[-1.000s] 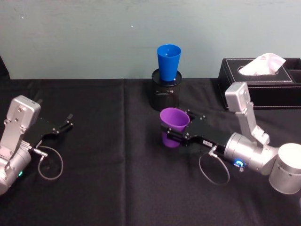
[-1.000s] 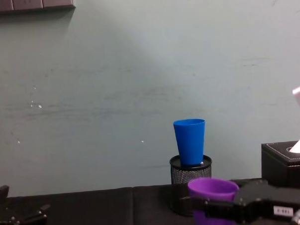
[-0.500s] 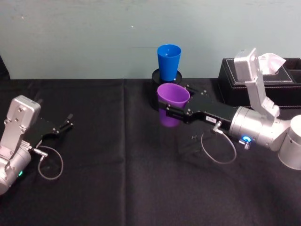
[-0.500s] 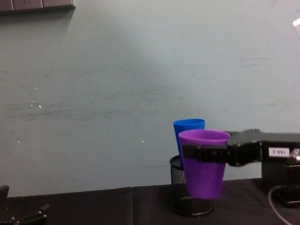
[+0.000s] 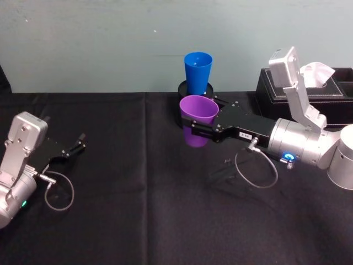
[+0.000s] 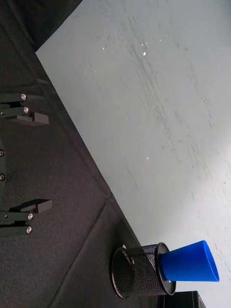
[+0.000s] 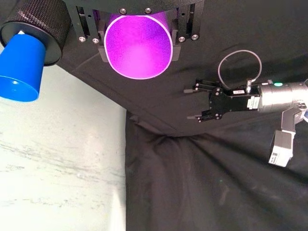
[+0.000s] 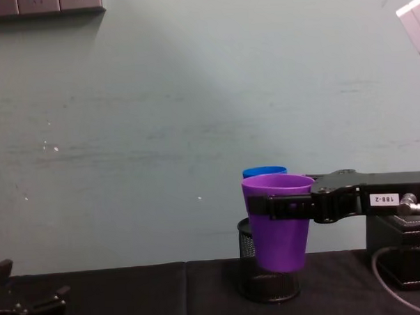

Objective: Pick up one cup with a gripper and tap it against the other cup.

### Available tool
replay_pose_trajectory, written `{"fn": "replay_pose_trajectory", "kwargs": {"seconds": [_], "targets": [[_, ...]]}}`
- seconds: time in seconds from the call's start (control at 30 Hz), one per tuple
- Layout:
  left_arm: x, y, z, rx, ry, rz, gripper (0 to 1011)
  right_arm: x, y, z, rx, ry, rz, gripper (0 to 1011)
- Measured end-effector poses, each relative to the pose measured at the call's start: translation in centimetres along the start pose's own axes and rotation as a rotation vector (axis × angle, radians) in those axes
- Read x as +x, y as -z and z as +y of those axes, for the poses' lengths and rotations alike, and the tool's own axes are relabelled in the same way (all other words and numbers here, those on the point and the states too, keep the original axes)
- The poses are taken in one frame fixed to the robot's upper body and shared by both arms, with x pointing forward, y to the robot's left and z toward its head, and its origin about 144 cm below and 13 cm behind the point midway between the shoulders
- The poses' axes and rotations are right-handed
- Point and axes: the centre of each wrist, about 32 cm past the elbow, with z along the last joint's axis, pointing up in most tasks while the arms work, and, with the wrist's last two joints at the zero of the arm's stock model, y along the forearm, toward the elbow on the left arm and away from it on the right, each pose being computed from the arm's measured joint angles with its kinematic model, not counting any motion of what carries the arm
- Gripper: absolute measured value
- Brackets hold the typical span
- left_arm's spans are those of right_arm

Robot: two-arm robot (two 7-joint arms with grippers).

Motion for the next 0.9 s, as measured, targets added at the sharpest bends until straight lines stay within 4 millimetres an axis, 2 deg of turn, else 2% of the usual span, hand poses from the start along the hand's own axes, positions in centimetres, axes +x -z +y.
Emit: {"fn": "replay_pose_trajectory", "kwargs": {"seconds": [0.9], "targets": [[0.0,0.0,0.0,0.0,0.0,0.0,1000,-0.04,0.05,0.04,-0.002,-0.002,0.003,724]]}}
